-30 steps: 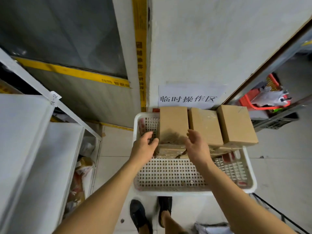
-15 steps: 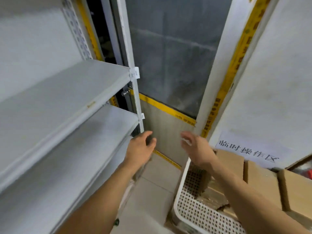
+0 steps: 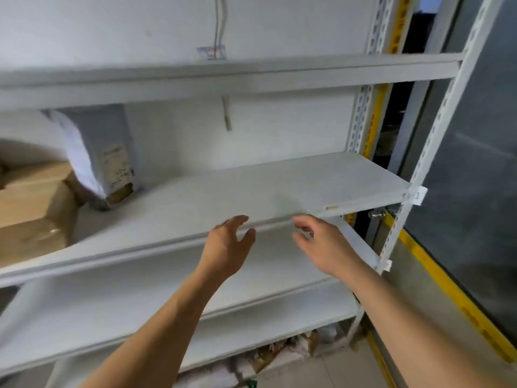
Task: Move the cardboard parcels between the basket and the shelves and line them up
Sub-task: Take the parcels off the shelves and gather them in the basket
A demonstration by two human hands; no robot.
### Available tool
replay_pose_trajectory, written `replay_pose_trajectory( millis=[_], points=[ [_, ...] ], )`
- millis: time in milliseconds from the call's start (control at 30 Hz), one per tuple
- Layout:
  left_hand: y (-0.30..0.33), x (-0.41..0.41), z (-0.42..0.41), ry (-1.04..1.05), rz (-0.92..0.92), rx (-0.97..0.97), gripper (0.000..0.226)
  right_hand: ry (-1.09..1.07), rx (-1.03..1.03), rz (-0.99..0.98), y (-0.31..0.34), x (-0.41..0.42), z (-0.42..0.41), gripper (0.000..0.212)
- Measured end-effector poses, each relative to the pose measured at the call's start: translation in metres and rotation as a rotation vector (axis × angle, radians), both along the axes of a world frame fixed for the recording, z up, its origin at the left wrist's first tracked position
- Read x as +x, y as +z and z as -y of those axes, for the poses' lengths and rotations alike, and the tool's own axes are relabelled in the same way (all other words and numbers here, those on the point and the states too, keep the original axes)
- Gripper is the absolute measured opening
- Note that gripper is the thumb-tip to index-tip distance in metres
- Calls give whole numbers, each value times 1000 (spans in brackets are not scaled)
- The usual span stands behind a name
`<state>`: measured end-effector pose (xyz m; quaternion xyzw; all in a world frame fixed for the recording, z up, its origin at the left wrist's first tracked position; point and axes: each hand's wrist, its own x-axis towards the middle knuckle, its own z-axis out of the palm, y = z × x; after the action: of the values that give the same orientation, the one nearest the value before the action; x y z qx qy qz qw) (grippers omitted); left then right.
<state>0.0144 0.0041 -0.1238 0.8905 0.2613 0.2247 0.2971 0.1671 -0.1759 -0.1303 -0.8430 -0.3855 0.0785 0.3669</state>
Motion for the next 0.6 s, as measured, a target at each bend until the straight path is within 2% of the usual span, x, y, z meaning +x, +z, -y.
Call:
replay_pose_trajectory(
  millis=[367,500,600],
  points=[
    [36,-147,-102,452,90,40,47,413,95,-28,34,-87,-190,45],
    [46,-176,-153,531,104,73,48,485,100,-66,38,-112,-260,48],
    [55,-180,-199,538,116,104,38,503,110,-84,42,-122,-313,52]
  ],
)
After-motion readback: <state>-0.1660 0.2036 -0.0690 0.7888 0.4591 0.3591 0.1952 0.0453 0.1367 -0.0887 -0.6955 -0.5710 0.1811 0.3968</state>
